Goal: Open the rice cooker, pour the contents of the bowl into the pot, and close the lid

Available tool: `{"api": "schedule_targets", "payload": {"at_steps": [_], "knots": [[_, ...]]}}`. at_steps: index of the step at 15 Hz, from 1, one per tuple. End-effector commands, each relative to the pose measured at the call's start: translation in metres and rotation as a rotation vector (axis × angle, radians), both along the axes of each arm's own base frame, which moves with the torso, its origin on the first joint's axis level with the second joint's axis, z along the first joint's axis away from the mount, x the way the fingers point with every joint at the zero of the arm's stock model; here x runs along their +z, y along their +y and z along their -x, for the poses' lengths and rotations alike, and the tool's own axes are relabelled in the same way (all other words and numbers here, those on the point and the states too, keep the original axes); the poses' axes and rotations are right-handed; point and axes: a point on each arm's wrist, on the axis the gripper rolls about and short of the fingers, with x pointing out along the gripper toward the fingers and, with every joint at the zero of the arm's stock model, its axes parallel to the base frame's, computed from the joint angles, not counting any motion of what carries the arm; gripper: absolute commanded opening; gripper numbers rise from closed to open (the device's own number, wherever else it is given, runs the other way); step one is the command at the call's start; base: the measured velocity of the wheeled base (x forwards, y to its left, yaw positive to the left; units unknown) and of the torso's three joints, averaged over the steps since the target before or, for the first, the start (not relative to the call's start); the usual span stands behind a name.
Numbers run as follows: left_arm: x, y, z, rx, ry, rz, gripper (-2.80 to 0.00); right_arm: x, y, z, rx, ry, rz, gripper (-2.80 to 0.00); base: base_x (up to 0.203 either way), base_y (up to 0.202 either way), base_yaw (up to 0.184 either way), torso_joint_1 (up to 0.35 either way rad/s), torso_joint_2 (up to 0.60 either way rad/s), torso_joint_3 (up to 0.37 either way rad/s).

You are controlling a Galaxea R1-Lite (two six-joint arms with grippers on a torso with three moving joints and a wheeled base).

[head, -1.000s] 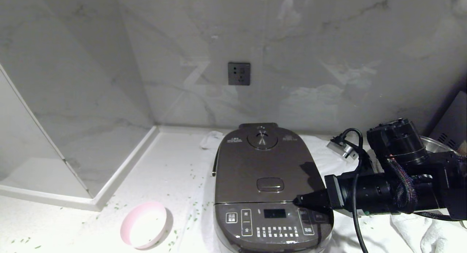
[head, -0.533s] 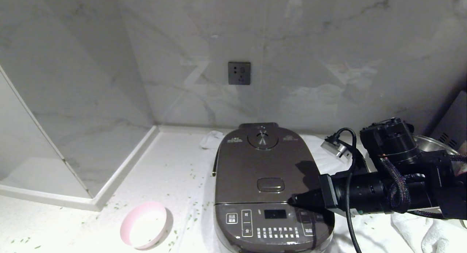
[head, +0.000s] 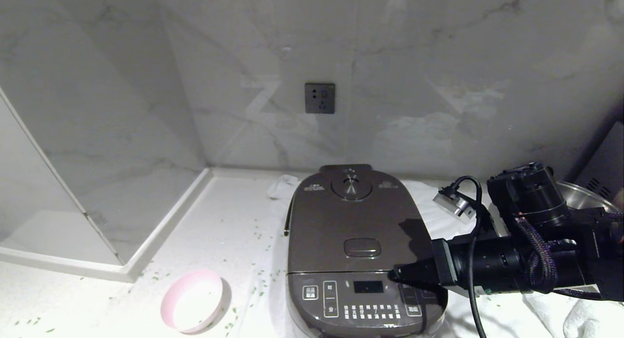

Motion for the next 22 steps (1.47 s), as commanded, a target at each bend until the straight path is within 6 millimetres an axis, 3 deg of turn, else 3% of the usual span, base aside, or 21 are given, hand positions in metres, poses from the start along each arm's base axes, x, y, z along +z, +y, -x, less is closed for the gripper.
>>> {"api": "schedule_targets", "payload": {"at_steps": [1,4,11,13,17,22], "knots": [[0.000,0.000,0.000,0.001,-0.001,-0.001,-2.80,0.006,-0.002,0.003,-0.003,-0.018,-0.010,-2.80,0.000,0.000,0.000,0.000,0.00,0.000],[0.000,0.000,0.000,0.003,-0.001,0.001,-2.80,0.011,-0.004,0.008,-0.004,-0.034,-0.019,-2.80,0.000,0.000,0.000,0.000,0.00,0.000],[0.000,0.000,0.000,0.004,-0.001,0.007,-2.80,-0.007,-0.007,0.008,-0.013,0.034,0.010,-2.80,0.000,0.000,0.000,0.000,0.00,0.000],[0.000,0.000,0.000,0.004,-0.001,0.007,-2.80,-0.002,-0.006,0.007,-0.015,0.016,0.002,-2.80,0.000,0.000,0.000,0.000,0.00,0.000],[0.000,0.000,0.000,0.005,-0.001,0.006,-2.80,0.038,-0.014,0.014,-0.038,-0.130,-0.067,-2.80,0.000,0.000,0.000,0.000,0.00,0.000],[0.000,0.000,0.000,0.005,-0.001,0.006,-2.80,0.111,-0.034,0.051,-0.109,-0.379,-0.139,-2.80,0.000,0.000,0.000,0.000,0.00,0.000]]}}
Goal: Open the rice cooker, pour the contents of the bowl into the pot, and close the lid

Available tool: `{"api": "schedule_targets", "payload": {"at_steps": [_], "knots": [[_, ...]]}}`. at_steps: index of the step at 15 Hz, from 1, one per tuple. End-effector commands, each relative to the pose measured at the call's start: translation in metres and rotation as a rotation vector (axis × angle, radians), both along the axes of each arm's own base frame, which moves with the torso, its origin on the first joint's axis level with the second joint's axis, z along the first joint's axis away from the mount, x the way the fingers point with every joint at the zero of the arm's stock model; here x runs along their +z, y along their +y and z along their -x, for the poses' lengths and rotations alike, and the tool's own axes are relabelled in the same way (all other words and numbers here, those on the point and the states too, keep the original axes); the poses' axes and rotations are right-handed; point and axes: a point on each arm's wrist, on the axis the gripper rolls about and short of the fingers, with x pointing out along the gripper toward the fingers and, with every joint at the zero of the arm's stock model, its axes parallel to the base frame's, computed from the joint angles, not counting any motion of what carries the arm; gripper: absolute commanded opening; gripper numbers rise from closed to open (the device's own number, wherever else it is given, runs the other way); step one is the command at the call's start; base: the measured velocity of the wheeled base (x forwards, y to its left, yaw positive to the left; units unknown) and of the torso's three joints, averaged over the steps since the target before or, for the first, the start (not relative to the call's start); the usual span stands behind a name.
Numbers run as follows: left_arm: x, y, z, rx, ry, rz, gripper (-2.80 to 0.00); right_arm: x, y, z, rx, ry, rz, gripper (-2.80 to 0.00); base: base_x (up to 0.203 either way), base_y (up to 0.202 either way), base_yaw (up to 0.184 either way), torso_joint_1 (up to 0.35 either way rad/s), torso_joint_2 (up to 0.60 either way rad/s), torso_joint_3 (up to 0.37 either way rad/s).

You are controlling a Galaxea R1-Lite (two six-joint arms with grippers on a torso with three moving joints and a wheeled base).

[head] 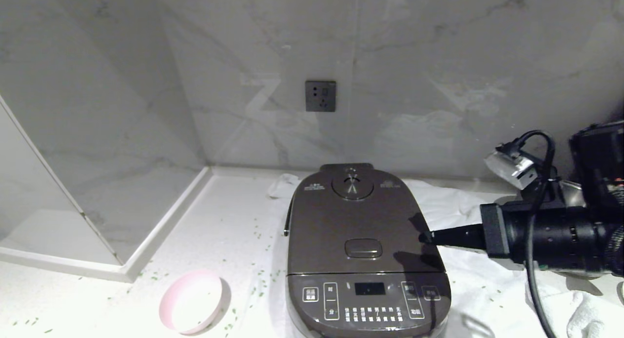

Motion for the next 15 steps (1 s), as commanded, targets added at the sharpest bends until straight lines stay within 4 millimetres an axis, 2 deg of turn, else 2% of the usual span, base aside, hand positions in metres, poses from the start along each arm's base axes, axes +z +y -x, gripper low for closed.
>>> {"api": "schedule_targets", "payload": {"at_steps": [1,3,5,8,11,15], "knots": [[0.000,0.000,0.000,0.001,0.000,0.000,-2.80,0.041,-0.016,0.033,-0.004,-0.159,-0.076,-2.80,0.000,0.000,0.000,0.000,0.00,0.000],[0.000,0.000,0.000,-0.001,0.000,0.000,-2.80,0.054,-0.028,0.056,-0.025,-0.224,-0.095,-2.80,0.000,0.000,0.000,0.000,0.00,0.000],[0.000,0.000,0.000,-0.004,0.000,0.000,-2.80,0.058,-0.040,0.078,-0.107,-0.287,-0.076,-2.80,0.000,0.000,0.000,0.000,0.00,0.000],[0.000,0.000,0.000,-0.002,-0.001,0.001,-2.80,0.041,-0.060,0.104,-0.251,-0.396,0.065,-2.80,0.000,0.000,0.000,0.000,0.00,0.000],[0.000,0.000,0.000,0.001,-0.001,0.003,-2.80,0.033,-0.080,0.127,-0.411,-0.547,0.226,-2.80,0.000,0.000,0.000,0.000,0.00,0.000],[0.000,0.000,0.000,0.001,-0.001,0.003,-2.80,0.016,-0.098,0.168,-0.599,-0.681,0.395,-2.80,0.000,0.000,0.000,0.000,0.00,0.000]]}}
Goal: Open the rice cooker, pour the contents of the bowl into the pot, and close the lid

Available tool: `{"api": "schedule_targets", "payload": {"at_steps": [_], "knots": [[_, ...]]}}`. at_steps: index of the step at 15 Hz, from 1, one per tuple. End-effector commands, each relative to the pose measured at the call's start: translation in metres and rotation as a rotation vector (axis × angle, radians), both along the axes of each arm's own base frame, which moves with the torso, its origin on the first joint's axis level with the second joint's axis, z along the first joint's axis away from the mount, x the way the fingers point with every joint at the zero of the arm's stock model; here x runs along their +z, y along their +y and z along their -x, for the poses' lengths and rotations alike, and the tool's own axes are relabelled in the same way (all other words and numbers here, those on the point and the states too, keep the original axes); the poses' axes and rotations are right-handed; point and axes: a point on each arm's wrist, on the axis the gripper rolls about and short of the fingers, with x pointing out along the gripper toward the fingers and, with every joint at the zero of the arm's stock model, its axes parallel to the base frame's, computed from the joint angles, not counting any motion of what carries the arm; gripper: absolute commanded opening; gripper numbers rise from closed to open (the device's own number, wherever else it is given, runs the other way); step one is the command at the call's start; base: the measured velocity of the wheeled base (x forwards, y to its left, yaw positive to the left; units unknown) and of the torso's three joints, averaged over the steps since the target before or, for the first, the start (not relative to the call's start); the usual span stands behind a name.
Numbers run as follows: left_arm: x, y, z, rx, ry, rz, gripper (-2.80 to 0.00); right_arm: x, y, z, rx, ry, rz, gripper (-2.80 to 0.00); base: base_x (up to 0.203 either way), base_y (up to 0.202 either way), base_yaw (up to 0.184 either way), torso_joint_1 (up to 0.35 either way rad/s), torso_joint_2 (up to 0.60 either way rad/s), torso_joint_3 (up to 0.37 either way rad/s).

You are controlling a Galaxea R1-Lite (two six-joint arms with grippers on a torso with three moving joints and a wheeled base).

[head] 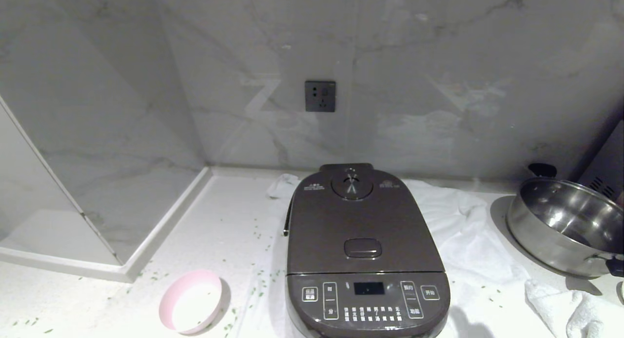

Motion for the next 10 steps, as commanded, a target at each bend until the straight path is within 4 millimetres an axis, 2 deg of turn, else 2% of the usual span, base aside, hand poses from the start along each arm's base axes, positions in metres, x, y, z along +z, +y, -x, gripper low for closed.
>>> {"api": "schedule_targets", "payload": {"at_steps": [1,5,7,10], "knots": [[0.000,0.000,0.000,0.001,-0.001,0.001,-2.80,-0.007,-0.009,0.039,-0.129,-0.122,0.031,-2.80,0.000,0.000,0.000,0.000,0.00,0.000],[0.000,0.000,0.000,0.014,-0.003,0.049,-2.80,-0.026,-0.009,0.086,-0.190,-0.277,0.112,-2.80,0.000,0.000,0.000,0.000,0.00,0.000],[0.000,0.000,0.000,0.009,-0.003,0.033,-2.80,-0.039,-0.008,0.096,-0.199,-0.309,0.129,-2.80,0.000,0.000,0.000,0.000,0.00,0.000],[0.000,0.000,0.000,0.011,-0.003,0.039,-2.80,-0.076,-0.009,0.101,-0.194,-0.324,0.210,-2.80,0.000,0.000,0.000,0.000,0.00,0.000]]}}
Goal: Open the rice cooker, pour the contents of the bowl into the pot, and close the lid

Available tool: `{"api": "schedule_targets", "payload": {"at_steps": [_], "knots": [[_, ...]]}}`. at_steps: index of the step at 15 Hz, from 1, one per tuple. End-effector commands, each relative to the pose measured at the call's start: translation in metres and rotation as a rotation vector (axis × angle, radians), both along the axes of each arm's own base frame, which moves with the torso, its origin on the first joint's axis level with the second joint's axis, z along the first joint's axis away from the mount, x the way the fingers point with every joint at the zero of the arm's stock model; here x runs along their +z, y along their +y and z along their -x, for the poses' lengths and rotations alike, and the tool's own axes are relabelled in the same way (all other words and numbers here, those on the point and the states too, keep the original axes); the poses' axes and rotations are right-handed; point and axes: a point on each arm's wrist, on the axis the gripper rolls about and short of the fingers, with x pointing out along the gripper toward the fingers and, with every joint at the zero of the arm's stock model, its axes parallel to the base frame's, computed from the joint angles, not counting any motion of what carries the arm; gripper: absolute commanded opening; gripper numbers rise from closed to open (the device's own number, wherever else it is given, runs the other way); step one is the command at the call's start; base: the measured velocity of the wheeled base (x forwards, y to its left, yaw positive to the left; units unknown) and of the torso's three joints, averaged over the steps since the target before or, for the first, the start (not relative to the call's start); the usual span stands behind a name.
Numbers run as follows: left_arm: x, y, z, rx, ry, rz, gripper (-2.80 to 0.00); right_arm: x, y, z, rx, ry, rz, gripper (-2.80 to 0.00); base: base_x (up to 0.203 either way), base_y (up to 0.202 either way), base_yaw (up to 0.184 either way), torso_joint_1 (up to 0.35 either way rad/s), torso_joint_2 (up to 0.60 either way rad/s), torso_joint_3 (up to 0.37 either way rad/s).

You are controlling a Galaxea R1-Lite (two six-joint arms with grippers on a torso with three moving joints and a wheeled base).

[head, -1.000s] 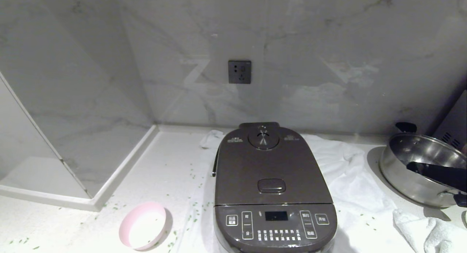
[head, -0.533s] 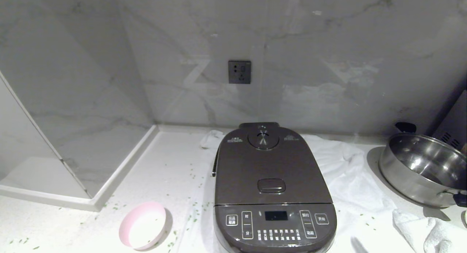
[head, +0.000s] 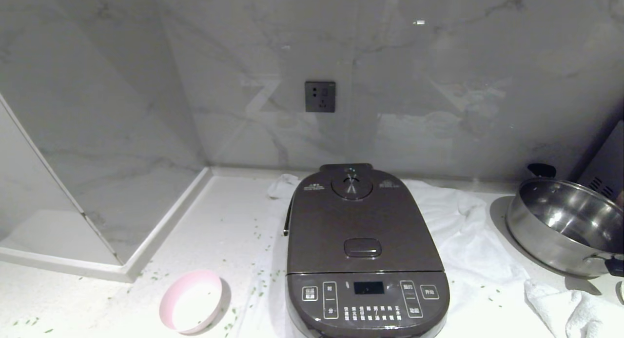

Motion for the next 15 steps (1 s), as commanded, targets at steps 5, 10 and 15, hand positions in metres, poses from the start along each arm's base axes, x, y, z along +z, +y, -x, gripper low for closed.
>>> {"api": "schedule_targets", "payload": {"at_steps": [5,10,15], "knots": [[0.000,0.000,0.000,0.001,-0.002,0.011,-2.80,-0.091,0.001,-0.018,0.054,0.047,0.122,-2.80,0.000,0.000,0.000,0.000,0.00,0.000],[0.000,0.000,0.000,-0.001,-0.002,0.011,-2.80,-0.103,0.001,-0.023,0.048,0.042,0.005,-2.80,0.000,0.000,0.000,0.000,0.00,0.000],[0.000,0.000,0.000,0.001,-0.002,0.011,-2.80,-0.103,0.001,-0.023,0.046,0.041,0.015,-2.80,0.000,0.000,0.000,0.000,0.00,0.000]]}}
